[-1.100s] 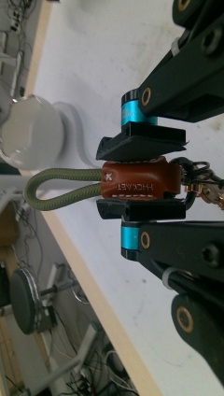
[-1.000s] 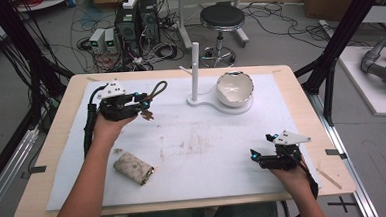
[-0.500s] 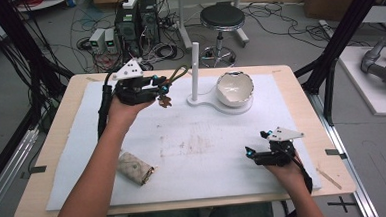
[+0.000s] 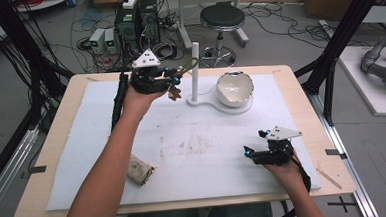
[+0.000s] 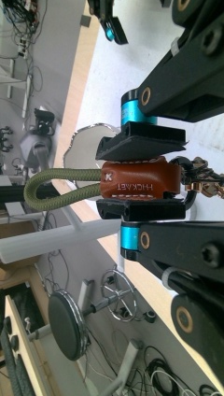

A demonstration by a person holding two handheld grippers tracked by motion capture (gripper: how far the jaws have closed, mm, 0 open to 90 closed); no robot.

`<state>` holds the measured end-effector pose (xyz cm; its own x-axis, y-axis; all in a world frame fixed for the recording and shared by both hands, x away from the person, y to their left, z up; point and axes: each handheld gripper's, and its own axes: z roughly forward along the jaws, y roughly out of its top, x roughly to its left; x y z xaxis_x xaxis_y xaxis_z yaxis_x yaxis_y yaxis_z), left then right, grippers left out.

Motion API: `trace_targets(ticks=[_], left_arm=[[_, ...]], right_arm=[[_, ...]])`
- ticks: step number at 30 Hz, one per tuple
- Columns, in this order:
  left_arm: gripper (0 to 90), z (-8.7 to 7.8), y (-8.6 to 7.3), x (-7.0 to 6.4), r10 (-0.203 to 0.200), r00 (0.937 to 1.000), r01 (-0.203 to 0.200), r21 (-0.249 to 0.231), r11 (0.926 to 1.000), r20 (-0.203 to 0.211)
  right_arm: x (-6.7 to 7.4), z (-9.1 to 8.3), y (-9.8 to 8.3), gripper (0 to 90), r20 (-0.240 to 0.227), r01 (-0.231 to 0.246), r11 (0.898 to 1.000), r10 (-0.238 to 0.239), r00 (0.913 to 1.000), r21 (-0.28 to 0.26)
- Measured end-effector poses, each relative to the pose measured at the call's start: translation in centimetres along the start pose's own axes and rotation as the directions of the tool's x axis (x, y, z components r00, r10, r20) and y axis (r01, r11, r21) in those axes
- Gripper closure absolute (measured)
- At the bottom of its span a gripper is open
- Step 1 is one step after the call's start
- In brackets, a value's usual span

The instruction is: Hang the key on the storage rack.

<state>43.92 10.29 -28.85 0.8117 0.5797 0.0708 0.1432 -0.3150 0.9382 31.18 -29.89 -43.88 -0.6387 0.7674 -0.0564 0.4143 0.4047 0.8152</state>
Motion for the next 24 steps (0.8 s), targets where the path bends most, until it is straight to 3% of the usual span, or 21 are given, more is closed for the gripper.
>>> trace_targets(ticks=[9,16,24], left_arm=[[69.9,1.0,-0.1,0.1,0.007,1.0000,-0.007,0.015,0.9999,-0.003],[69.7,2.1,-0.5,0.3,0.013,0.9995,-0.011,0.054,0.9985,-0.030],[69.3,3.0,-1.1,0.8,-0.009,0.9988,0.012,0.077,0.9969,-0.048]], right_arm=[[-0.1,0.0,-0.1,17.3,0.002,-0.004,1.000,0.004,1.0000,0.004],[0.0,0.0,-0.1,17.3,0.000,0.001,1.000,-0.001,1.0000,0.008],[-0.1,0.0,-0.2,17.3,0.002,-0.005,1.000,0.005,1.0000,0.009]])
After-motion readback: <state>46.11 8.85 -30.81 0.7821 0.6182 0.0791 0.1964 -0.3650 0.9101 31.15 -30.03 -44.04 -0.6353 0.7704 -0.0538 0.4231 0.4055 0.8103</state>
